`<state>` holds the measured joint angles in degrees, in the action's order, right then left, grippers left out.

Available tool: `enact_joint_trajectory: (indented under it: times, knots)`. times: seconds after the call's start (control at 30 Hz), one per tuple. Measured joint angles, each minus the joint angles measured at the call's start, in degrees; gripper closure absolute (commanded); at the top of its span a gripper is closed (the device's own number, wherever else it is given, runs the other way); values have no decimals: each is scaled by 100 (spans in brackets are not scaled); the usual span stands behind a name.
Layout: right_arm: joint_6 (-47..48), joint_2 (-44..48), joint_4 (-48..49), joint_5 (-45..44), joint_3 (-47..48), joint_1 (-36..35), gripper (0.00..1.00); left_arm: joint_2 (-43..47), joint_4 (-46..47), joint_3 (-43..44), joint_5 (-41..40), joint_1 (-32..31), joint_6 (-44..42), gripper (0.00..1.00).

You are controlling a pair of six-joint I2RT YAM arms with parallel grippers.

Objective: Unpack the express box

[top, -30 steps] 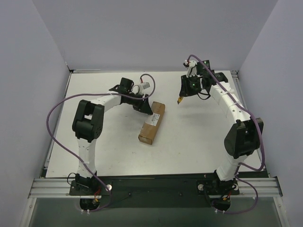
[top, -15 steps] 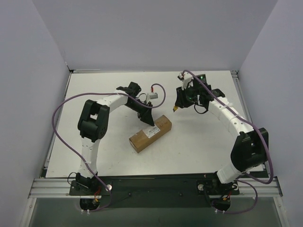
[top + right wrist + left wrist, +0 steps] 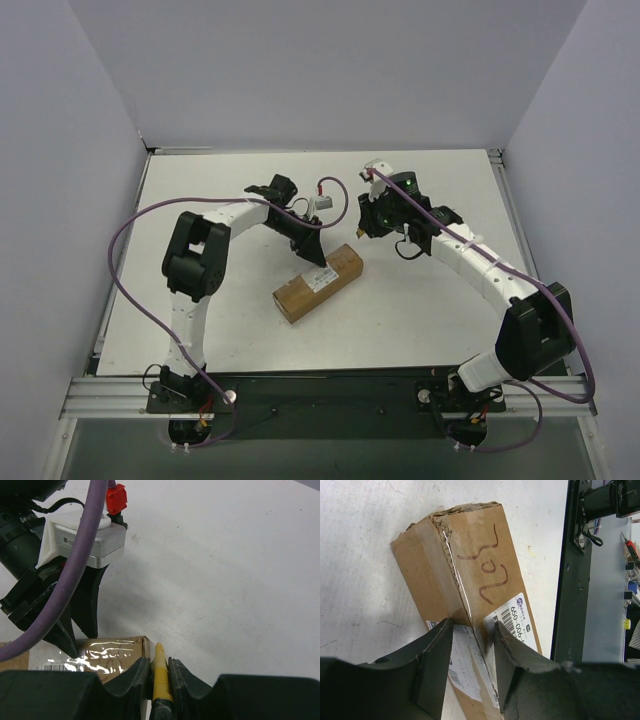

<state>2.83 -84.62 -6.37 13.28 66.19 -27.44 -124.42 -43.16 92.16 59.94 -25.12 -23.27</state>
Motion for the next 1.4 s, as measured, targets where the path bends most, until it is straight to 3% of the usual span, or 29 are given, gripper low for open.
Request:
enact_joint_trajectory:
  times: [0.63, 1.4]
  knots:
    - [-297, -66, 57, 212, -31, -199, 100, 109, 221, -188, -33, -31, 361, 58]
    - [-264, -153, 50, -363, -109, -411, 100, 109, 289, -208, -31, -28, 507, 60]
